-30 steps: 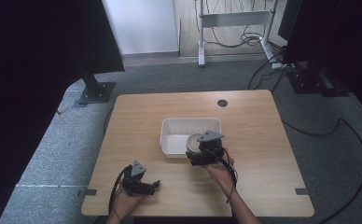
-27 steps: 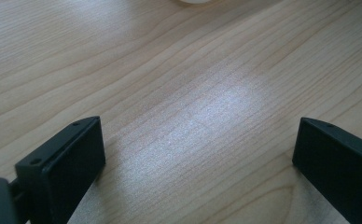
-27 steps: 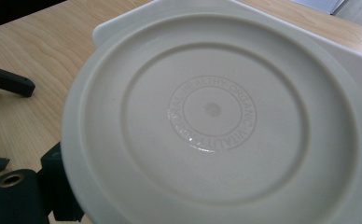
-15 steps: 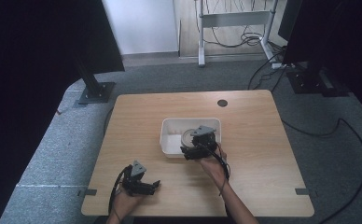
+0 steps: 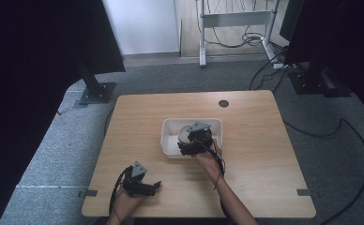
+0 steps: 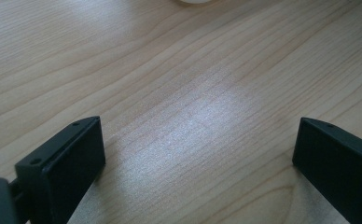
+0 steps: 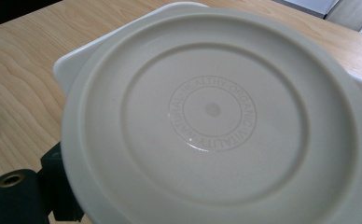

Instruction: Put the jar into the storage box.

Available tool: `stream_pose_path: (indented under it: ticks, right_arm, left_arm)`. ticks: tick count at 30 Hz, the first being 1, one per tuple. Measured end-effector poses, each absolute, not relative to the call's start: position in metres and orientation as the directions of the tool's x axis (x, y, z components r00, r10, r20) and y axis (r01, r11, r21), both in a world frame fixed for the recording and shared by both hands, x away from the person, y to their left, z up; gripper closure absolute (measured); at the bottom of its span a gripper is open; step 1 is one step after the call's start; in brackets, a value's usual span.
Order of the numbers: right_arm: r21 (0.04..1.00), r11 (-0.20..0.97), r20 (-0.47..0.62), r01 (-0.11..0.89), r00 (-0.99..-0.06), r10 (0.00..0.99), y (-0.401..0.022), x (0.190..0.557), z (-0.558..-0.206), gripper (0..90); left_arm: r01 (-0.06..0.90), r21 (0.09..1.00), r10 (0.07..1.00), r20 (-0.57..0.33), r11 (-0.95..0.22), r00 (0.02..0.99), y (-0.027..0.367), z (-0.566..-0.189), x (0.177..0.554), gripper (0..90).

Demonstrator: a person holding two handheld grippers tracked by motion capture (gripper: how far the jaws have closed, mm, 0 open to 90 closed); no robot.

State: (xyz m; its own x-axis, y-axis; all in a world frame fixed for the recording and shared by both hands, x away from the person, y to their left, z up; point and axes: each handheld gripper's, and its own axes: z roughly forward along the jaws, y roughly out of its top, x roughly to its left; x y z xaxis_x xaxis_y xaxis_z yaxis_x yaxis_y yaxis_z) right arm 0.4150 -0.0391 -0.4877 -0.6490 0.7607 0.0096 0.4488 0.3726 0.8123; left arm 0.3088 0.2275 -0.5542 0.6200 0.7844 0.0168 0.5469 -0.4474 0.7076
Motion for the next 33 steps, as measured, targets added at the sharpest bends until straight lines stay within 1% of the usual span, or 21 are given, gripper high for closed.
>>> stream_pose_path:
  ticks: [15, 24, 26, 33]
  right_arm:
    - [0.786, 0.416, -0.027, 0.458, -0.647, 0.762, -0.019, 0.426, -0.507, 9.5]
    - [0.759, 0.434, -0.034, 0.485, -0.636, 0.771, -0.013, 0.432, -0.519, 9.5]
    - [0.75, 0.45, -0.051, 0.484, -0.636, 0.77, -0.012, 0.432, -0.52, 9.4]
    - [0.732, 0.42, 0.006, 0.536, -0.622, 0.783, -0.014, 0.435, -0.52, 9.4]
  left_arm:
    - [0.547, 0.707, 0.784, 0.016, -0.447, 0.62, 0.227, -0.554, 0.309, 2.0]
    - [0.548, 0.706, 0.784, 0.017, -0.448, 0.62, 0.227, -0.554, 0.309, 2.0]
    - [0.548, 0.706, 0.784, 0.017, -0.449, 0.62, 0.228, -0.554, 0.309, 2.0]
    - [0.548, 0.706, 0.785, 0.017, -0.448, 0.62, 0.227, -0.554, 0.309, 2.0]
